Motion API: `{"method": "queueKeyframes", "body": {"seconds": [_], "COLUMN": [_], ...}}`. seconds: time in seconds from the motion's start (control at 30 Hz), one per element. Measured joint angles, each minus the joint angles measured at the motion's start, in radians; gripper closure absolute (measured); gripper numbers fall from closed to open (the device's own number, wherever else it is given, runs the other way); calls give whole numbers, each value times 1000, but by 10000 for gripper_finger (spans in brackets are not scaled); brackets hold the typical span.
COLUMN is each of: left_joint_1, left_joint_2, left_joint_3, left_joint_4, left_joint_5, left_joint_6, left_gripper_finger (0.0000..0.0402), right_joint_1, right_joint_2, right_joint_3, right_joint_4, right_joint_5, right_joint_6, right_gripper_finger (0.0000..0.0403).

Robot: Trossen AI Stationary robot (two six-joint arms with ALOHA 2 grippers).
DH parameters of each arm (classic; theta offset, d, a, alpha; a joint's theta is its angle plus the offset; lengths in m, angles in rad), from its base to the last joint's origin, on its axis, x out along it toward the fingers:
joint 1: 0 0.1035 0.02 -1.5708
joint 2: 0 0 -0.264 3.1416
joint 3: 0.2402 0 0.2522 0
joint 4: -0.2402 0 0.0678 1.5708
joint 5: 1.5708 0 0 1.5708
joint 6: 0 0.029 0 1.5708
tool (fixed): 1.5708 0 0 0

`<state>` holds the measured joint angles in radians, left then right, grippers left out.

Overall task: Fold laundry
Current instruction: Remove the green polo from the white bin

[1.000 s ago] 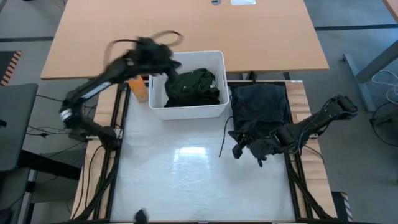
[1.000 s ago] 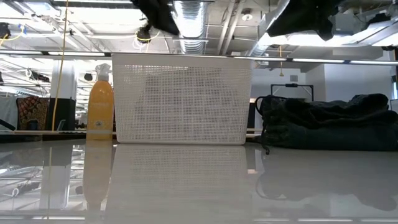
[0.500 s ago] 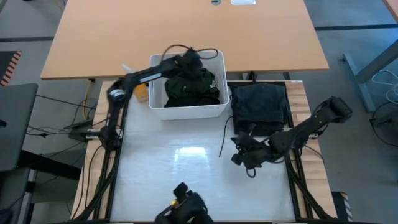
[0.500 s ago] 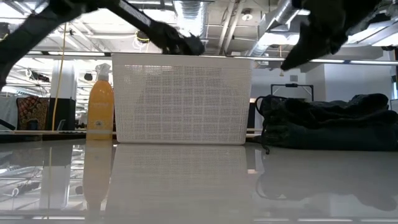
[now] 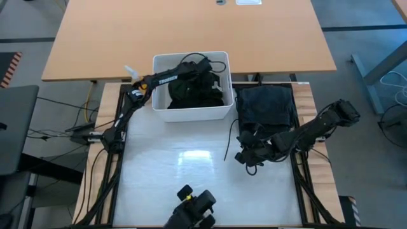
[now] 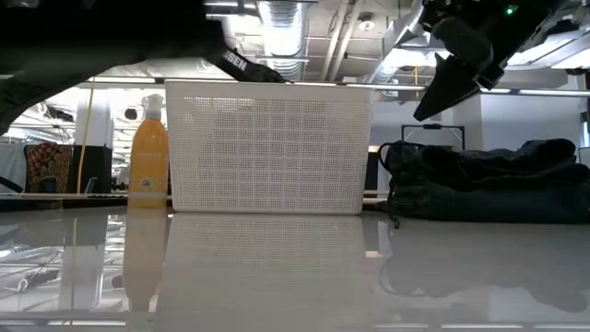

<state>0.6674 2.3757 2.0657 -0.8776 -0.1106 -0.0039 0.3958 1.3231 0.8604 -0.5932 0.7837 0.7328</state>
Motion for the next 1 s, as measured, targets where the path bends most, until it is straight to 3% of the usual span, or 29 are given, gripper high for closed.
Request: {"method": "queueKeyframes", "body": {"seconds": [0.07,0.13,0.33,0.63,0.73,0.9,1.0], "left_joint_1": [1,2,-22,-38,-37,-51,-96], "left_joint_2": [-9,-24,-146,-560,-712,-949,-1068], "left_joint_3": [22,51,127,130,130,121,93], "left_joint_4": [6,0,15,43,79,175,142], "left_joint_5": [23,60,58,88,217,563,756], "left_joint_6": [22,37,74,127,119,42,18], "left_gripper_finger": [355,380,380,386,386,386,386], "right_joint_1": [0,0,0,-18,-35,-61,-63], "right_joint_2": [-10,-23,-71,-122,-127,-127,-127], "right_joint_3": [0,0,0,0,0,0,0], "right_joint_4": [-1,-2,-6,-4,3,70,158], "right_joint_5": [-1,-1,-4,0,0,0,-21], "right_joint_6": [0,0,-1,-60,-81,-120,-177], "right_gripper_finger": [374,374,374,374,374,374,374]}}
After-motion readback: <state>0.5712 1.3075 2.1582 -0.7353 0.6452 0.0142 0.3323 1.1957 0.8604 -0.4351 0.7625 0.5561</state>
